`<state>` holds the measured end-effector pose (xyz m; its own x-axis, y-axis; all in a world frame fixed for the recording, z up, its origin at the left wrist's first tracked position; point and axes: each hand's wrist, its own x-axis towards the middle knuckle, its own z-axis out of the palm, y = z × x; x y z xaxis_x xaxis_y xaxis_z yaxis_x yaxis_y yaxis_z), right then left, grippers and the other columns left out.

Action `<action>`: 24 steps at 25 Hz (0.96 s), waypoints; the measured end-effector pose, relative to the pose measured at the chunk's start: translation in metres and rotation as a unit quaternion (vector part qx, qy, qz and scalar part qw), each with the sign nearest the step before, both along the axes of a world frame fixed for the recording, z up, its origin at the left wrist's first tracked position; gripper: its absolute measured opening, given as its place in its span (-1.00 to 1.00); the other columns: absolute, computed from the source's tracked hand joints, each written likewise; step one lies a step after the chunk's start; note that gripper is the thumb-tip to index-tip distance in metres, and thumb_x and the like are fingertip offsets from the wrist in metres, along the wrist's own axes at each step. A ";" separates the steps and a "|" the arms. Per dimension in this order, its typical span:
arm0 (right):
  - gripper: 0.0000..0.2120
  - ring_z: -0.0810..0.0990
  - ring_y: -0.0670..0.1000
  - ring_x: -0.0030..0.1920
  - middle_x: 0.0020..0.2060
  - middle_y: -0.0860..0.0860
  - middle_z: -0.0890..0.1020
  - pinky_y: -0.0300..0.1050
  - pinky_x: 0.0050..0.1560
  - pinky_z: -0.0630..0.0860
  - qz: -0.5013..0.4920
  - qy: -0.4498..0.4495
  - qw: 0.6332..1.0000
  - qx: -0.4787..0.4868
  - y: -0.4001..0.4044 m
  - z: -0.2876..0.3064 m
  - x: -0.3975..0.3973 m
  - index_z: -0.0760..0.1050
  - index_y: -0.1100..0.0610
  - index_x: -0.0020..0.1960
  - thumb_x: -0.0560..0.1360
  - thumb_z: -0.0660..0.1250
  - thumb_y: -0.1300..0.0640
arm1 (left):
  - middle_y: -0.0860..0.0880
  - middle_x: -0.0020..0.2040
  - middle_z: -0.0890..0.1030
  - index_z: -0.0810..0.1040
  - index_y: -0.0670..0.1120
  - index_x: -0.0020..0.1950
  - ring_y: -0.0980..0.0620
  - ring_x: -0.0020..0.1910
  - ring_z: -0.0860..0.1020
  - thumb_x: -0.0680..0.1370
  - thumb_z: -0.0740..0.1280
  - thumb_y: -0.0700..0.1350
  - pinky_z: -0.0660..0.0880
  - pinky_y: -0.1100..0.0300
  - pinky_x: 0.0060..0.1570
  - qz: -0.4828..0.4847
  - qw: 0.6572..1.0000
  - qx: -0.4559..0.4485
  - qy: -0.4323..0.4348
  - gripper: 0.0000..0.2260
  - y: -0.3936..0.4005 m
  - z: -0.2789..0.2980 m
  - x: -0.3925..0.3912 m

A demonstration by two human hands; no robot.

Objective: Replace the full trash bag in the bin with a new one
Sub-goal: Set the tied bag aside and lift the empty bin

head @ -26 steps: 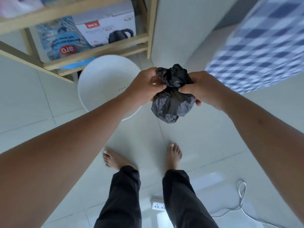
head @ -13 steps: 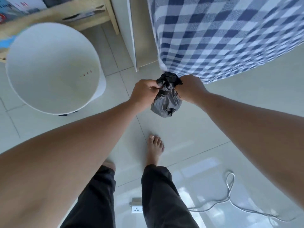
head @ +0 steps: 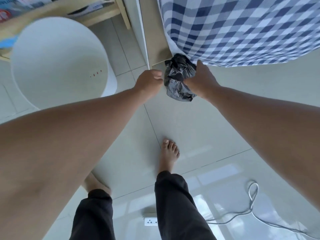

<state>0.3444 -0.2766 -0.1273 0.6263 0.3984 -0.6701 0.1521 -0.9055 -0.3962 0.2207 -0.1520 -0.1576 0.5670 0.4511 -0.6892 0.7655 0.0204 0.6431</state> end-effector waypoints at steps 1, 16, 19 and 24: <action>-0.36 0.39 0.17 0.36 0.42 0.07 0.33 0.12 0.26 0.44 0.010 -0.018 1.000 -0.012 -0.003 0.002 -0.007 0.15 0.13 0.49 0.45 0.27 0.18 | -0.01 -0.21 0.32 0.46 -0.11 -0.20 0.03 -0.25 0.26 0.44 0.20 -0.27 0.26 0.25 -0.28 -0.016 1.000 0.013 0.012 -0.90 0.003 0.002 -0.009; -0.40 0.35 0.12 0.43 0.45 0.09 0.38 -0.07 0.31 0.31 0.037 0.014 0.998 0.046 0.097 0.044 -0.151 0.24 0.16 0.51 0.56 0.23 -0.09 | -0.08 -0.07 0.67 0.68 -0.11 0.03 -0.10 -0.06 0.63 0.47 0.21 -0.20 0.54 0.14 0.05 0.076 0.949 0.301 -0.057 -0.72 0.121 0.076 -0.199; -0.41 0.45 0.12 0.33 0.31 0.09 0.50 -0.11 0.23 0.36 -0.021 0.070 0.997 0.031 0.140 0.047 -0.180 0.33 0.21 0.45 0.55 0.24 -0.12 | -0.18 0.24 0.47 0.53 -0.12 0.29 -0.15 0.24 0.50 0.53 0.26 -0.10 0.46 0.02 0.25 0.108 0.922 0.363 0.082 -0.66 0.153 0.075 -0.243; -0.92 0.65 0.14 -0.24 -0.28 0.15 0.59 0.08 -0.05 0.66 -0.192 0.166 0.967 0.026 0.178 0.026 -0.205 0.49 0.24 -0.07 0.49 0.24 0.24 | -0.15 0.13 0.64 0.55 -0.12 0.23 -0.16 0.01 0.67 0.47 0.34 -0.05 0.61 0.00 0.09 0.255 0.945 0.140 0.152 -0.65 0.185 0.046 -0.280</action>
<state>0.1391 -0.0985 -0.1010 0.4886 0.2172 -0.8450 -0.3353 -0.8474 -0.4117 -0.0592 0.0332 -0.1115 0.0217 0.8004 -0.5990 0.8519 0.2987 0.4301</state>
